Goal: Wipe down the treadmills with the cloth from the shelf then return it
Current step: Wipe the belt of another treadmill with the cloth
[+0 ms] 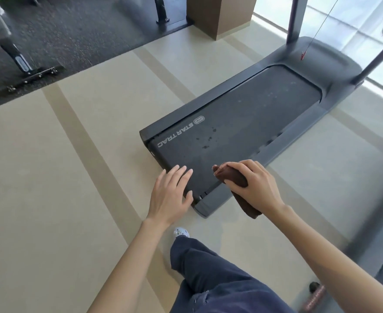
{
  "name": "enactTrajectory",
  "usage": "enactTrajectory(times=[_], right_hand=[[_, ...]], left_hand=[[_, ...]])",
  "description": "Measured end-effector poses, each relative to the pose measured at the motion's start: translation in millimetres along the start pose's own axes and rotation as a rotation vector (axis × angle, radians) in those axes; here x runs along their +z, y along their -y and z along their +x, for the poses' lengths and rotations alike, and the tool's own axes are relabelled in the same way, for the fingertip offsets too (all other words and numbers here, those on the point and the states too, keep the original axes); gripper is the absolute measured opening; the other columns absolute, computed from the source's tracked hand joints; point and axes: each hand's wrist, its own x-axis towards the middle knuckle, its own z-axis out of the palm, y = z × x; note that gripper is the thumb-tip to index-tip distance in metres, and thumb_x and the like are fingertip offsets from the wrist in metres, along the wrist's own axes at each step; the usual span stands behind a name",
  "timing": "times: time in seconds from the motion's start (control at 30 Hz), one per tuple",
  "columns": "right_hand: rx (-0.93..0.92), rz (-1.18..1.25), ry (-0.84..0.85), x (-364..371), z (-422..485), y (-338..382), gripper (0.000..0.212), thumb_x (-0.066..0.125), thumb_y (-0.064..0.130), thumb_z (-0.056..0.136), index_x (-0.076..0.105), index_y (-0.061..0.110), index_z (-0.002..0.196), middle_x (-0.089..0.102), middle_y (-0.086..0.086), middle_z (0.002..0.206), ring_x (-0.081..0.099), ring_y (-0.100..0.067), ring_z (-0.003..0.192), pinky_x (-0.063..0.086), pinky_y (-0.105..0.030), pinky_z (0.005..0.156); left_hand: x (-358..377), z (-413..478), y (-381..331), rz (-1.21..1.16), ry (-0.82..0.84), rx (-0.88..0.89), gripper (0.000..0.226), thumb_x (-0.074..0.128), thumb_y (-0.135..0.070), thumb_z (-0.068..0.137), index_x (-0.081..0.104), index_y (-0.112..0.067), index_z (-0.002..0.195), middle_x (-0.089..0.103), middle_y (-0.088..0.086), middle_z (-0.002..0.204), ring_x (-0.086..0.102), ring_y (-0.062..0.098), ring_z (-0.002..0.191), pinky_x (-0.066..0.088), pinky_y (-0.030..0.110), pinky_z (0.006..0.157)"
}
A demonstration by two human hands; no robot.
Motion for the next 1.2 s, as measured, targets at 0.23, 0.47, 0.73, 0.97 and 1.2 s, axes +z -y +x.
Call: enactTrajectory(times=[0.23, 0.47, 0.73, 0.97, 1.2], right_hand=[[0.083, 0.010, -0.030, 20, 80, 42, 0.034, 0.064, 0.040, 0.084, 0.061, 0.034, 0.117, 0.061, 0.009, 0.104, 0.055, -0.017, 0.096, 0.046, -0.027, 0.075], [0.178, -0.004, -0.069, 43, 116, 73, 0.034, 0.063, 0.041, 0.084, 0.060, 0.034, 0.117, 0.061, 0.008, 0.103, 0.055, -0.015, 0.094, 0.048, -0.027, 0.075], [0.368, -0.012, -0.204, 92, 168, 135, 0.035, 0.065, 0.041, 0.084, 0.061, 0.032, 0.117, 0.062, 0.008, 0.103, 0.054, -0.014, 0.092, 0.049, -0.029, 0.074], [0.497, -0.019, -0.270, 136, 219, 216, 0.037, 0.066, 0.041, 0.083, 0.060, 0.030, 0.117, 0.061, 0.007, 0.104, 0.054, -0.015, 0.092, 0.050, -0.030, 0.073], [0.588, -0.066, -0.338, 169, 251, 259, 0.040, 0.070, 0.037, 0.081, 0.061, 0.025, 0.118, 0.063, 0.003, 0.104, 0.055, -0.017, 0.090, 0.051, -0.032, 0.071]], left_hand=[[-29, 58, 81, 0.011, -0.032, 0.120, 0.054, 0.064, -0.020, 0.081, 0.052, -0.009, 0.133, 0.055, 0.008, 0.134, 0.046, 0.025, 0.128, 0.031, 0.045, 0.108], [-41, 109, 147, 0.022, 0.016, 0.258, 0.052, 0.053, -0.026, 0.082, 0.053, -0.010, 0.132, 0.055, 0.007, 0.133, 0.047, 0.024, 0.129, 0.033, 0.044, 0.108], [-64, 164, 249, 0.016, 0.103, 0.419, 0.055, 0.036, -0.034, 0.085, 0.051, -0.013, 0.135, 0.053, 0.003, 0.136, 0.044, 0.021, 0.131, 0.032, 0.043, 0.110], [-103, 205, 353, 0.011, 0.149, 0.633, 0.053, 0.040, -0.033, 0.085, 0.051, -0.015, 0.134, 0.053, 0.000, 0.135, 0.042, 0.018, 0.132, 0.027, 0.037, 0.110], [-119, 247, 410, 0.032, 0.209, 0.732, 0.053, 0.040, -0.034, 0.084, 0.053, -0.015, 0.133, 0.054, 0.000, 0.134, 0.044, 0.020, 0.131, 0.026, 0.038, 0.110]])
